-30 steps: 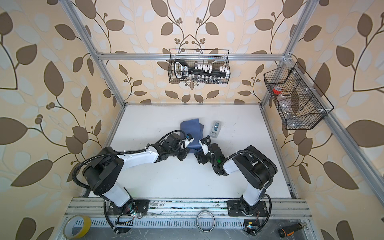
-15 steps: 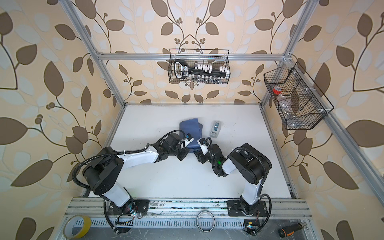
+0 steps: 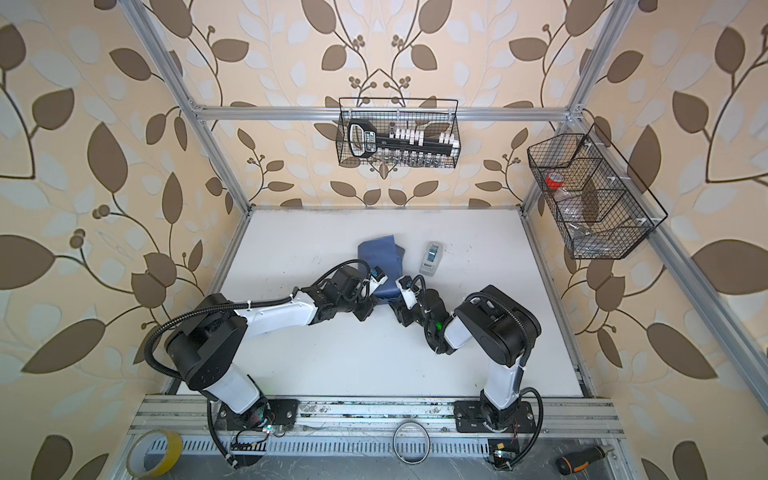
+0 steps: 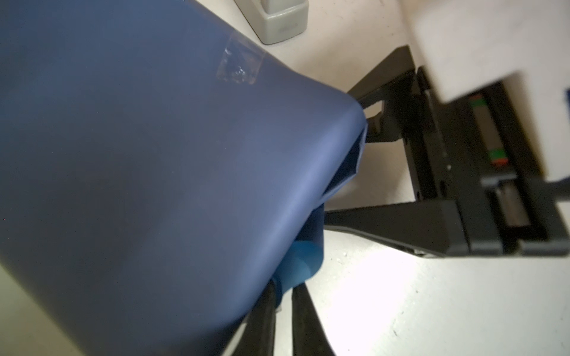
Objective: Wrap a gift box in wrapping paper
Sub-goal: Fifth fold the wrapping paper around the gift box.
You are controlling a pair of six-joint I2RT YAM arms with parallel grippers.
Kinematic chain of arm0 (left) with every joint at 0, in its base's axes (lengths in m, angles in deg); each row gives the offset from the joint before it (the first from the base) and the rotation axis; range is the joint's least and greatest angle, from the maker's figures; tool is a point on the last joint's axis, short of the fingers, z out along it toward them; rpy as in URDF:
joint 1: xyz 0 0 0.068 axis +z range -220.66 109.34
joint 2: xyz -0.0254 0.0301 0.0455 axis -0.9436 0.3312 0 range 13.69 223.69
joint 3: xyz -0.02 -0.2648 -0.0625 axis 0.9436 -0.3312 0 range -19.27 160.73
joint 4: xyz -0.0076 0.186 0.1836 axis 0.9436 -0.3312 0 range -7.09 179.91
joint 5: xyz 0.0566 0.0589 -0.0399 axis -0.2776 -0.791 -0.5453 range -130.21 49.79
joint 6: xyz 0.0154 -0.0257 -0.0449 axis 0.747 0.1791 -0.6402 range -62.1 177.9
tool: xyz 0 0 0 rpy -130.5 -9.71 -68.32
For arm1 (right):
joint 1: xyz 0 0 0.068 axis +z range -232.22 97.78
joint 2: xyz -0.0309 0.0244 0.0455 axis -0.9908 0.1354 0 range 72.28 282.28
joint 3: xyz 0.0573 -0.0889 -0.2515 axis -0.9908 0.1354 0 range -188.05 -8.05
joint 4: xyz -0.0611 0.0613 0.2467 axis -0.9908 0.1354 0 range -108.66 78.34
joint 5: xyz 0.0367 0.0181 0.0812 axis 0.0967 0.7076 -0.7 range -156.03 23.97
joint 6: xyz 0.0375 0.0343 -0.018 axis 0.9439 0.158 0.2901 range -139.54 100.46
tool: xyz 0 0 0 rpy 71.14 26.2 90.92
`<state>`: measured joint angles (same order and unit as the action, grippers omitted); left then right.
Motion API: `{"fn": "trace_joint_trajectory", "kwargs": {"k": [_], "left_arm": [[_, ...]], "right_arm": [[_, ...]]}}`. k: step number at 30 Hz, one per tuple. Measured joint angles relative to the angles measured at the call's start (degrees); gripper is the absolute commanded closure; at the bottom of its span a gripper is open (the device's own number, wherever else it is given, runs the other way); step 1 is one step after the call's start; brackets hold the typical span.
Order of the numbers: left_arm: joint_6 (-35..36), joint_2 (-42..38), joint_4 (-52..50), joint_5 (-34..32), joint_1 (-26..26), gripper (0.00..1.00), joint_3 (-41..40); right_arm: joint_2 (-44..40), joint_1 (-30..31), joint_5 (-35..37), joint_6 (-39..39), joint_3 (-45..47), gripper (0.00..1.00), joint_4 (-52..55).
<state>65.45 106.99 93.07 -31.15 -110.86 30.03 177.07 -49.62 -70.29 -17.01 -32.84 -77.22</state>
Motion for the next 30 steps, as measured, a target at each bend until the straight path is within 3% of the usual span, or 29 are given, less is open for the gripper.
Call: {"fn": "trace_joint_trajectory", "kwargs": {"k": [18, 24, 30], "left_arm": [[-0.2, -7.5, 0.4, 0.8, 0.0, 0.29, -2.0], [-0.3, -14.6, 2.6, -3.5, 0.0, 0.12, -9.6], [-0.7, -15.6, 3.9, -8.3, 0.0, 0.07, -13.2]], "right_arm": [[0.9, -0.3, 0.5, 1.4, 0.1, 0.43, -1.0], [1.0, -0.3, 0.9, 2.0, 0.1, 0.43, -1.2], [1.5, -0.3, 0.9, 2.6, 0.0, 0.43, -1.3]]}}
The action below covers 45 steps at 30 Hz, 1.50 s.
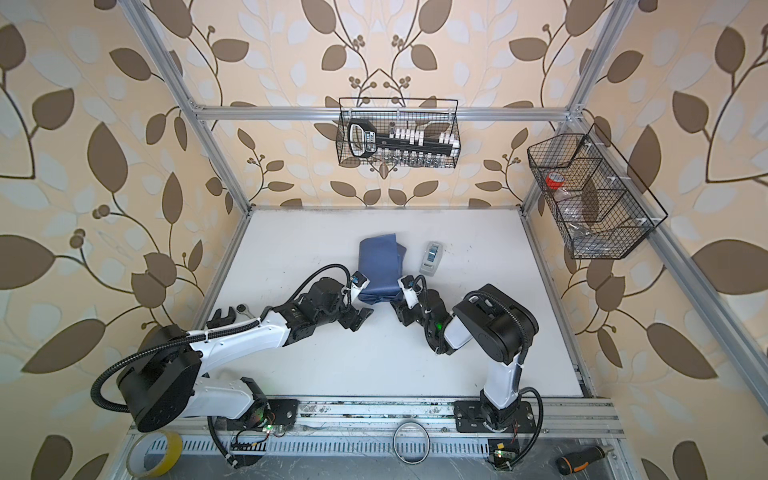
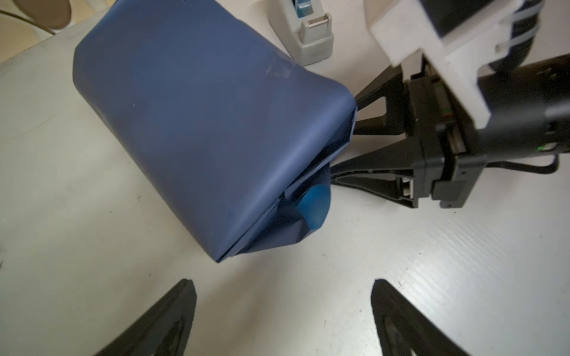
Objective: Wrap a gift box in wrapping paper
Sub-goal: Fifth fold the wrapping paper around the gift box.
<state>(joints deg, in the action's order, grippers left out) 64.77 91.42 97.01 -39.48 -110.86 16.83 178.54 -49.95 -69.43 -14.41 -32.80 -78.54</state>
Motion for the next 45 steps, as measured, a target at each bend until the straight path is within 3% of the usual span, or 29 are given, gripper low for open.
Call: {"fn": "trace_joint_trajectory", "kwargs": {"k": [10, 22, 36, 45], "left_arm": [[-1.1, 10.8, 5.0, -3.7, 0.0, 0.03, -0.3], [-1.2, 18.4, 12.0, -7.3, 0.0, 0.02, 1.6], [0.3, 23.3, 15.9, -7.1, 0.1, 0.12, 5.4], [0.5, 24.0, 16.0, -6.4, 0.2, 0.27, 6.4]], "right_arm": [[0.3, 0.0, 0.0, 0.9, 0.0, 0.44, -0.2], [0.3, 0.0, 0.0, 1.3, 0.0, 0.44, -0.4], [0.3, -0.2, 0.0, 1.3, 0.0, 0.45, -0.4], [0.3, -0.2, 0.0, 1.2, -0.2, 0.46, -0.2]]}}
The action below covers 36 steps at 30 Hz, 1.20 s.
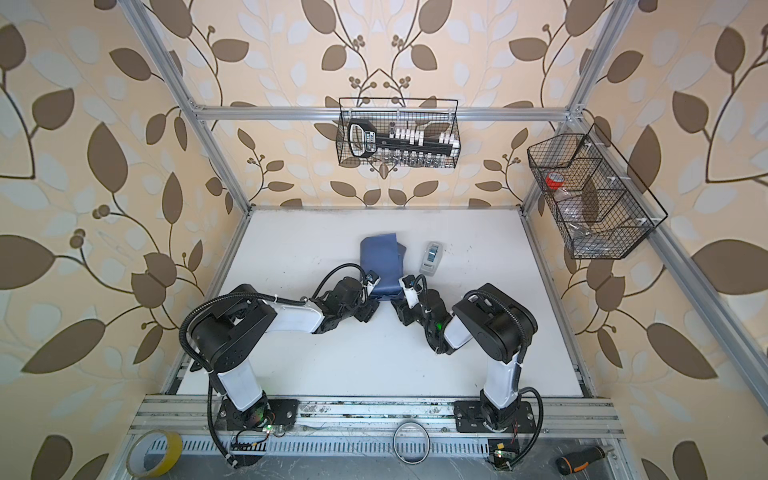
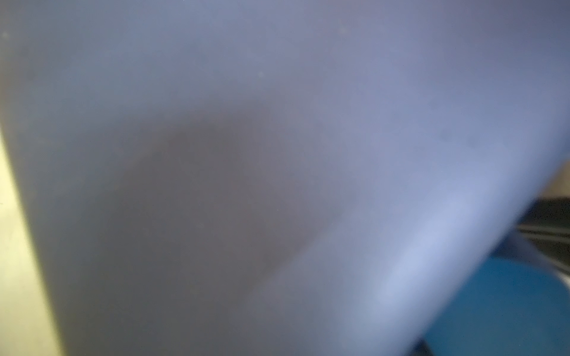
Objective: Wrap a gift box in wrapping paper
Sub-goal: Fifth fold the wrapping paper around the gift box.
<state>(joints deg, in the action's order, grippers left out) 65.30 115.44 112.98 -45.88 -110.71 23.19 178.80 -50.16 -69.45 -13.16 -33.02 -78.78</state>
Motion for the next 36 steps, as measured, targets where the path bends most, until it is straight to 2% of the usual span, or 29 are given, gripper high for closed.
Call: {"fn": "trace_joint_trajectory", "kwargs": {"k": [26, 36], "left_arm": [[-3.4, 1.2, -0.4, 1.1, 0.8, 0.47, 2.0], [-4.0, 1.2, -0.6, 1.2, 0.8, 0.51, 2.0]], "right_arm": [[0.2, 0.5, 2.4, 0.2, -0.9, 0.53, 1.0], [0.2, 0.6, 3.1, 1.1, -0.9, 0.54, 1.0]]}}
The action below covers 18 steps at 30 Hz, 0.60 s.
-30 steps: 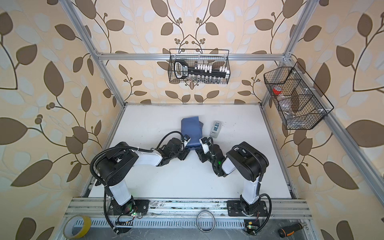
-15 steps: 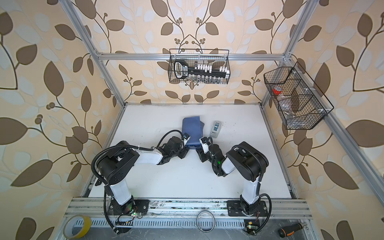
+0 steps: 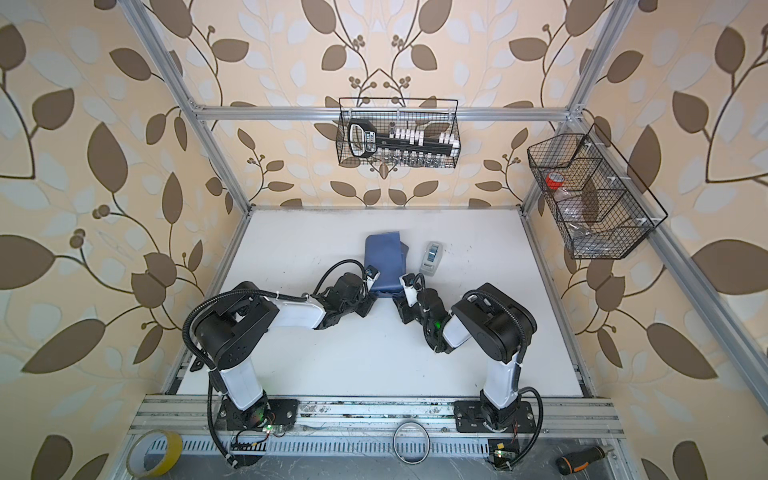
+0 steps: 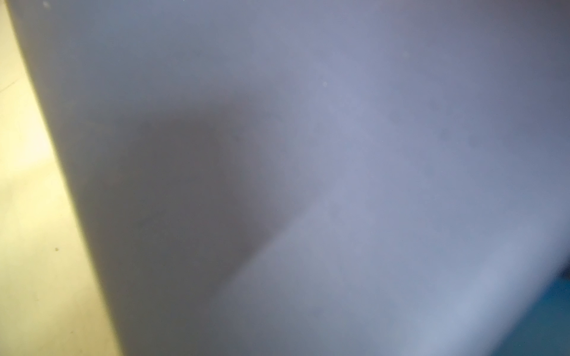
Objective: Wrap a gift box in wrapping paper
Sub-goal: Fifth fold the wrapping paper around the gift box.
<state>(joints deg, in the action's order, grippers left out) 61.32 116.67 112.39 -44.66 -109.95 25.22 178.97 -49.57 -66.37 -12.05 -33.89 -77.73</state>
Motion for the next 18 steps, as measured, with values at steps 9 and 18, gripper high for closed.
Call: {"fn": "trace_joint_trajectory", "kwargs": {"k": [9, 18], "left_arm": [[-1.6, 0.0, -0.3, 0.6, 0.1, 0.53, 0.0], [-3.3, -0.2, -0.3, 1.2, 0.2, 0.53, -0.3]], "right_arm": [[0.0, 1.2, 2.7, 2.8, 0.0, 0.58, 0.0], [-0.1, 3.2, 6.9, 6.0, 0.5, 0.62, -0.3]]}}
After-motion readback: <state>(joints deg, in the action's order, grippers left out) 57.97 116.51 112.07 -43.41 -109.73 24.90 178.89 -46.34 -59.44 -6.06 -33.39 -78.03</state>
